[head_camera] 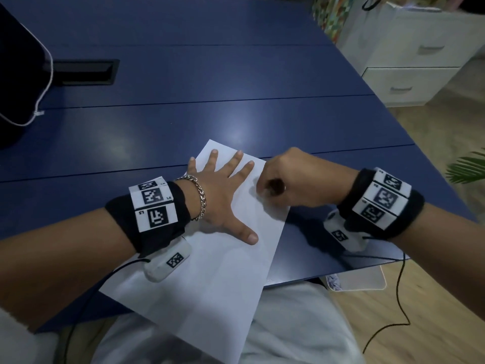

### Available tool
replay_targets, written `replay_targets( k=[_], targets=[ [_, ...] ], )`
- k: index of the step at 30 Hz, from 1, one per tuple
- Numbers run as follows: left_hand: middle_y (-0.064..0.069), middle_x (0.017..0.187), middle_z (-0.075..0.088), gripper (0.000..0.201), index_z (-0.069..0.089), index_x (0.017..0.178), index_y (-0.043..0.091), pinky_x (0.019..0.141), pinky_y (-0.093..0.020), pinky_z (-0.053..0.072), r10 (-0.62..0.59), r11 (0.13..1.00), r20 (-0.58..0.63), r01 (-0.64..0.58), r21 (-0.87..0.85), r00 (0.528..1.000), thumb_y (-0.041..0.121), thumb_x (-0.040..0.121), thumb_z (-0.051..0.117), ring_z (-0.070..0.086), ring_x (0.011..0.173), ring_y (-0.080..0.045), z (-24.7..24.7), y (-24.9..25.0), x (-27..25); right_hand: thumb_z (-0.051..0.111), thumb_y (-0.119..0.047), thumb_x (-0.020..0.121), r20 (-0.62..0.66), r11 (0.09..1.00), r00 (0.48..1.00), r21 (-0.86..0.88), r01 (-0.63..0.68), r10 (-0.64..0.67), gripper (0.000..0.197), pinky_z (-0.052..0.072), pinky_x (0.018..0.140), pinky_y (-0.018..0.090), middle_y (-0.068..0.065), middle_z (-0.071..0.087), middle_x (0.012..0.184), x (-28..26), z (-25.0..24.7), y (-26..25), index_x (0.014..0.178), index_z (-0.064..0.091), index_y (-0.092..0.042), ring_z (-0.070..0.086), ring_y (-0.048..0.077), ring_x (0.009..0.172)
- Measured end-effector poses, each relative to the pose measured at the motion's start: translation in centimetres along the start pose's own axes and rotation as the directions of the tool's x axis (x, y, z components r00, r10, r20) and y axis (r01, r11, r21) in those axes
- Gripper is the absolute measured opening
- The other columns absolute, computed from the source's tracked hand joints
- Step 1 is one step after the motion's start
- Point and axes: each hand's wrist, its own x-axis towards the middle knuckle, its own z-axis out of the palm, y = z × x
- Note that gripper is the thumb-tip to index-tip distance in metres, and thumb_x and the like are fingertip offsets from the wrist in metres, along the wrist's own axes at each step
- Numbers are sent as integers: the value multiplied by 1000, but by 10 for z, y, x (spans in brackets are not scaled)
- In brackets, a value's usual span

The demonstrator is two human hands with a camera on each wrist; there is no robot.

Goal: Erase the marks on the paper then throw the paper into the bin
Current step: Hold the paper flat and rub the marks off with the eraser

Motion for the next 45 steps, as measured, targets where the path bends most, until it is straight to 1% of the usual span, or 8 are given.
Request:
replay_targets(
  k=[7, 12, 18, 22, 26, 31, 38, 45],
  targets=[
    [15, 165, -41, 163, -32, 156, 44, 120, -75, -6, 5, 1000, 7, -5, -9, 1000, 112, 34, 51, -30, 156, -39, -2, -1, 1, 70, -22, 88, -81, 996, 993, -20, -89, 87, 16, 59, 73, 37, -8, 70, 91, 1, -5, 8, 100, 79, -24, 62, 8, 75],
    [14, 166, -40, 162, -33, 156, 44, 119, -76, -4, 16, 1000, -11, -16, 18, 1000, 112, 36, 52, -27, 156, -41, 0, -2, 3, 58, -26, 84, 27, 995, 999, -88, 39, -37, 13, 53, 65, 37, -5, 64, 76, -8, 14, -19, 82, 71, -22, 59, 18, 68],
    [13, 167, -38, 161, -32, 157, 44, 119, -77, -6, -6, 1000, -8, 6, 6, 1000, 112, 37, 51, -26, 157, -40, -4, -1, -1, 70, -18, 89, -85, 992, 990, -28, -120, 117, 11, 41, 59, 11, -9, 67, 87, -7, 0, 5, 95, 78, -23, 59, 6, 73],
    [-2, 172, -27, 153, -34, 153, 51, 119, -75, -9, -23, 996, -7, 24, 89, 1000, 114, 39, 45, -15, 159, -43, 0, -9, -12, 65, -16, 89, -93, 989, 985, -9, -147, 145, 16, 58, 73, 41, -6, 68, 90, -2, 0, 1, 95, 79, -22, 63, 18, 79],
    [-12, 170, -2, 148, -27, 157, 49, 121, -72, -10, -6, 986, -53, 14, 164, 999, 116, 41, 36, 0, 157, -42, 3, -8, -19, 63, -17, 89, -118, 989, 984, -43, -143, 137, 20, 59, 74, 45, -4, 69, 90, 4, -3, 2, 97, 79, -24, 63, 21, 79],
    [14, 166, -39, 155, -30, 158, 43, 126, -63, -10, 112, 994, 5, -112, 15, 994, 109, 45, 54, -32, 156, -32, 3, -7, -10, 57, -14, 89, -109, 984, 981, -63, -165, 157, 22, 58, 72, 46, 0, 70, 87, 4, -5, -5, 90, 79, -20, 63, 23, 77],
    [19, 163, -41, 159, -34, 155, 47, 124, -67, -9, 85, 996, 22, -85, 7, 996, 108, 40, 59, -33, 155, -34, 5, -6, -6, 58, -17, 82, 52, 992, 999, -127, 8, -1, 12, 54, 65, 43, -4, 60, 74, -7, 11, -27, 75, 66, -18, 59, 22, 69],
    [19, 163, -42, 158, -34, 155, 47, 124, -67, -8, 74, 997, 36, -75, 15, 997, 107, 42, 59, -33, 155, -33, 3, -5, -7, 57, -20, 84, -22, 989, 999, -139, -51, 48, 14, 55, 65, 45, 0, 63, 74, -5, 6, -22, 76, 68, -18, 58, 22, 67]
  ],
)
